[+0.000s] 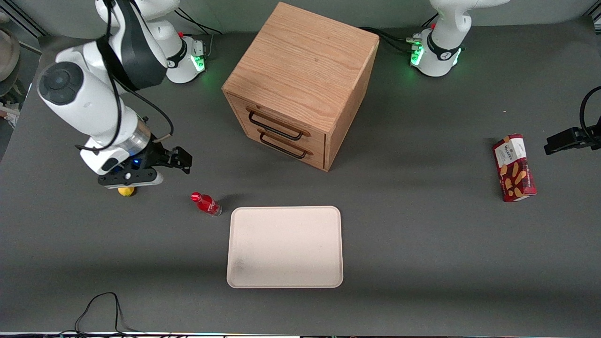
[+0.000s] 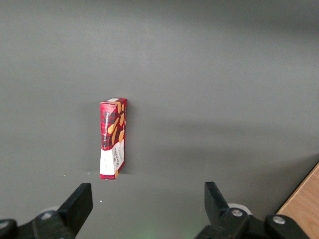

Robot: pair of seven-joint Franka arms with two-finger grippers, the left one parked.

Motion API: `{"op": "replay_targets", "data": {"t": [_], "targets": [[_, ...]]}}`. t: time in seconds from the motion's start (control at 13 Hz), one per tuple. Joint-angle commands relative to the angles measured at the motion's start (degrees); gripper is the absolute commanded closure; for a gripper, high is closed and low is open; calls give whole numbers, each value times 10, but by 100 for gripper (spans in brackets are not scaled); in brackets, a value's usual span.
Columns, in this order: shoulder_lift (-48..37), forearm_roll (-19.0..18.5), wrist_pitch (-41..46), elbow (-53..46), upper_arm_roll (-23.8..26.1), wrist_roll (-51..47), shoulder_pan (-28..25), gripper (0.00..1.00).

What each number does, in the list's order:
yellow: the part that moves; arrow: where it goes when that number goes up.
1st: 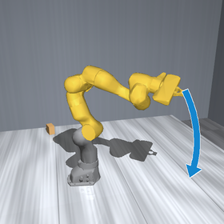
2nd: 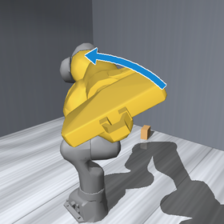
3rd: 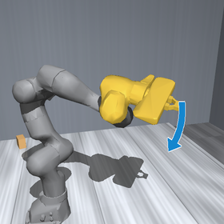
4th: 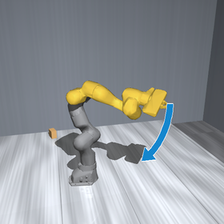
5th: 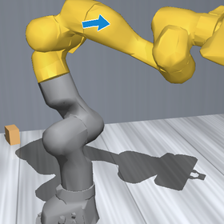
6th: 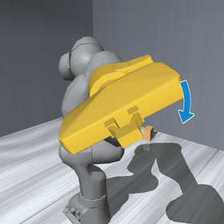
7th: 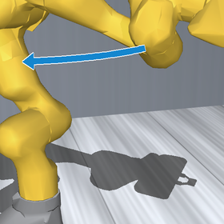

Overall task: Place coke bottle on tray
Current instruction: 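Move the open right gripper down over the red Coca-Cola bottle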

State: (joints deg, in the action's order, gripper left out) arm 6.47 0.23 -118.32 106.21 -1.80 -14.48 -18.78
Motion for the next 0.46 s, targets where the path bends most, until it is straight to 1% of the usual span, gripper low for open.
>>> {"op": "replay_targets", "data": {"t": [0.0, 0.38], "targets": [[0, 7, -83, 54, -4, -10, -6, 0], [43, 7, -188, 83, -4, -10, -6, 0]]}}
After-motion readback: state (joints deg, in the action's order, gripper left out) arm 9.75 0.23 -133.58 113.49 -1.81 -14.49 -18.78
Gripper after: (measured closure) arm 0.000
